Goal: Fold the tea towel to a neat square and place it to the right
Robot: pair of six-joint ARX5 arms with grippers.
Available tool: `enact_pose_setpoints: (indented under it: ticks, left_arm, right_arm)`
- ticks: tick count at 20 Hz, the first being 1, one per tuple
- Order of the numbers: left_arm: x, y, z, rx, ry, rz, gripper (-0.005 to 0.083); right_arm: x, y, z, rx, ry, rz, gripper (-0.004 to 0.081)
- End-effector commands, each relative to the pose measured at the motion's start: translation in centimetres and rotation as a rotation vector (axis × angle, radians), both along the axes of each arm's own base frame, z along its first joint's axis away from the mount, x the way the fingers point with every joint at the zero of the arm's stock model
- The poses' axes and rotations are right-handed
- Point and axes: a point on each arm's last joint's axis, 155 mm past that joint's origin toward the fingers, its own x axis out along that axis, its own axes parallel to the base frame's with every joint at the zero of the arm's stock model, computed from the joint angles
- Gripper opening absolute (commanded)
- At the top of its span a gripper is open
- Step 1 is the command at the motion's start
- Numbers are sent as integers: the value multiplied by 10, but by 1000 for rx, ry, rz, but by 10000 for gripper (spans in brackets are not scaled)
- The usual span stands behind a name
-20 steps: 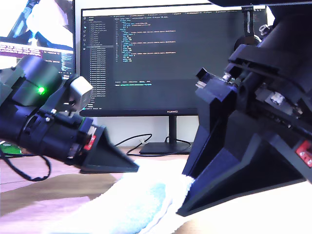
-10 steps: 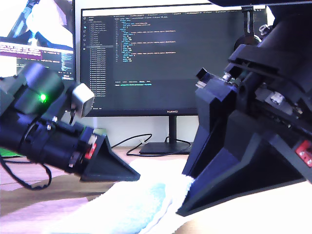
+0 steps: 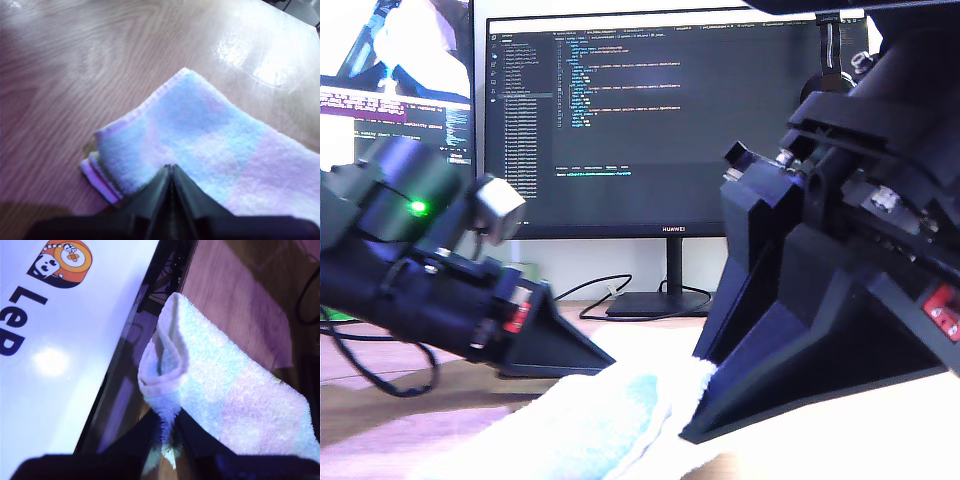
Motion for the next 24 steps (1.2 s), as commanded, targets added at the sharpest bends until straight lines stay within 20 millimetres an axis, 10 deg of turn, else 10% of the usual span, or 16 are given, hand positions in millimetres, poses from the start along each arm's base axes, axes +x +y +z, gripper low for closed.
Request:
enact_pose_setpoints:
  ticks: [1, 11, 24]
  left_arm:
    - [-3, 19, -38, 111, 85, 71, -21]
    - [-11, 43, -65, 253, 155, 110, -21]
    - [-26, 43, -67, 293, 167, 44, -21]
  right_arm:
    - [-3, 1, 0, 23, 21, -20, -12]
    - [69, 1, 42, 153, -28, -305, -12]
    - [132, -33, 46, 213, -27, -543, -12]
